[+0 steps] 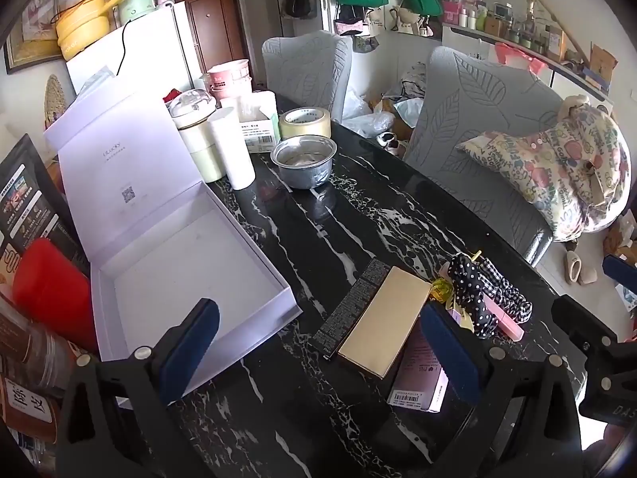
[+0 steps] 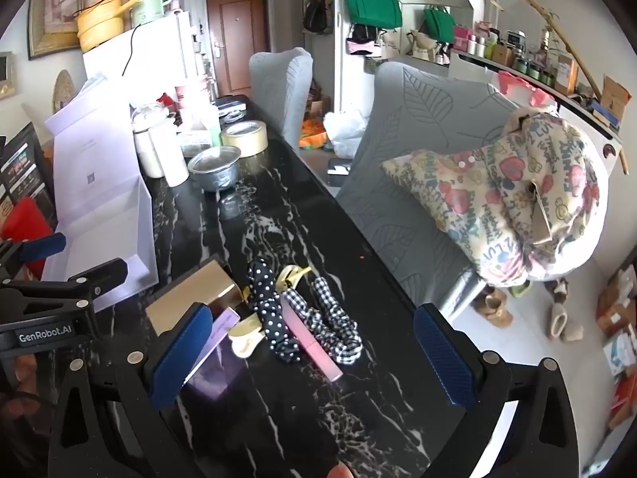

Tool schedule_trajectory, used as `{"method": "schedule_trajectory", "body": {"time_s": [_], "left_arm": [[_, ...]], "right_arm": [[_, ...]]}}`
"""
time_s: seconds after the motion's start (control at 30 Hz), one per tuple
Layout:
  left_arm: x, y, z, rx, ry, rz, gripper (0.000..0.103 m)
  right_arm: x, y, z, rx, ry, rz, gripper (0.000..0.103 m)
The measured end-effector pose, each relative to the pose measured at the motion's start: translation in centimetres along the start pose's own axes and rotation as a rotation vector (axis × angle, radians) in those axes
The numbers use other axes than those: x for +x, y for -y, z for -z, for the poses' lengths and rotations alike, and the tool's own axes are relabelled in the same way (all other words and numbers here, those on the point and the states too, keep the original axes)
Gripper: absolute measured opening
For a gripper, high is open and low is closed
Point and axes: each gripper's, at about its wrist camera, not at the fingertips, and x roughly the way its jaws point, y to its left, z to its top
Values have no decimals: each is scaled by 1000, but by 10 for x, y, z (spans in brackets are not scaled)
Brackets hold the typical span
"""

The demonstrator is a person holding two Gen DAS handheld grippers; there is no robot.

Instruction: Organize rigid objects

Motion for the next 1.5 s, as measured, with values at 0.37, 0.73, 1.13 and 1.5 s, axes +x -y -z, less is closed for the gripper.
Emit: {"method": "schedule_trajectory", "body": {"time_s": [0.37, 0.73, 1.13, 1.5], "left_arm": [[-2, 0, -1, 4, -1, 8, 103], [-5, -1, -1, 11, 2, 12, 103], [-9, 2, 1, 22, 4, 18, 103], [-13, 4, 1, 29, 12, 22, 103]], "right_arm": [[-1, -2, 1, -13, -5, 10, 103], [-3, -2, 5, -13, -8, 7, 103], [-9, 3, 6, 0, -1, 10, 103], [-10, 4, 7, 1, -1, 11, 103]]}}
